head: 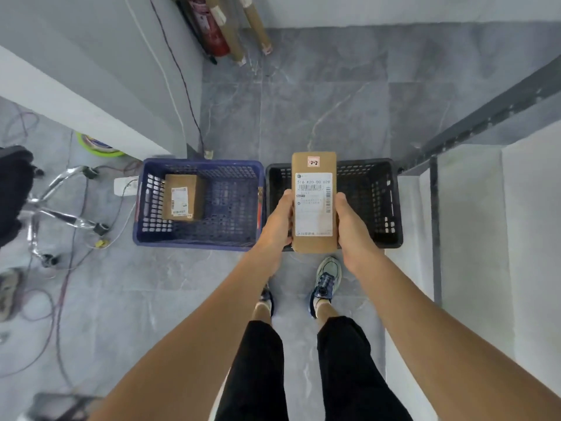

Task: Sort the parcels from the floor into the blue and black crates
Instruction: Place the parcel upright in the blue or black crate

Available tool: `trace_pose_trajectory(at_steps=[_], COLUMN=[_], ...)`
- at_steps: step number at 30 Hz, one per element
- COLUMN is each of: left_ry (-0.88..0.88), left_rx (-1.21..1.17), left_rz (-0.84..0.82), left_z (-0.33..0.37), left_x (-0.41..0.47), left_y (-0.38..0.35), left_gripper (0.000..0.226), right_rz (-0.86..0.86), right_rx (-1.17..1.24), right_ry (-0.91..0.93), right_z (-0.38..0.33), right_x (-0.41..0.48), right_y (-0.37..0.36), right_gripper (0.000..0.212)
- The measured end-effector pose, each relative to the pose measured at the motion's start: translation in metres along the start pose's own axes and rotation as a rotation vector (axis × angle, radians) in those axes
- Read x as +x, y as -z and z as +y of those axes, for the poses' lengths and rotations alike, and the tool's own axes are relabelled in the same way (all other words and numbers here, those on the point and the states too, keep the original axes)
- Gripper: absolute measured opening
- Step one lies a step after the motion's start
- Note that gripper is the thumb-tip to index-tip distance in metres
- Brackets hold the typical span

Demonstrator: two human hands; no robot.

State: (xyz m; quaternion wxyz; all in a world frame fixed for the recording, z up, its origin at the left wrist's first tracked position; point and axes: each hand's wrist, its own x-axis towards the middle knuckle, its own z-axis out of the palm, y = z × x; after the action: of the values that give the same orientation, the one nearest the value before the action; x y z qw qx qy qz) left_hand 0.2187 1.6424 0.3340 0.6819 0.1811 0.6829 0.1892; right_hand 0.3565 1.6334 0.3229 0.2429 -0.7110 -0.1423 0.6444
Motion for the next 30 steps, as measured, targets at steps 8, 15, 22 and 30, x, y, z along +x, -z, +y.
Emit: trace_pose_trajectory(at_steps=[8, 15, 22, 30], left_ry=[0.098, 0.137, 0.097, 0.163], left_rx=[0.094, 0.133, 0.263, 0.279], left_rz=[0.071, 0.114, 0.153, 0.145], left_z=[-0.055, -0.101, -0.144, -0.161], left_x=[0.148, 0.276, 0.359, 0.414], left_y=[0.01, 0.007, -0.001, 0.006], left_gripper=[0.076, 0.073, 0.063, 0.063], right_rz=[-0.001, 0.022, 0.006, -0.023], right_rx=[-0.028, -0.002, -0.005, 0.06], right_ry=[-0.119, -0.19, -0.167, -0.142], right_z=[0.058, 0.129, 0.172, 0.195], right_x=[0.152, 0.287, 0.381, 0.436], right_y=[-0.032, -0.054, -0.066, -0.084], right_gripper=[0.048, 0.046, 0.05, 0.053])
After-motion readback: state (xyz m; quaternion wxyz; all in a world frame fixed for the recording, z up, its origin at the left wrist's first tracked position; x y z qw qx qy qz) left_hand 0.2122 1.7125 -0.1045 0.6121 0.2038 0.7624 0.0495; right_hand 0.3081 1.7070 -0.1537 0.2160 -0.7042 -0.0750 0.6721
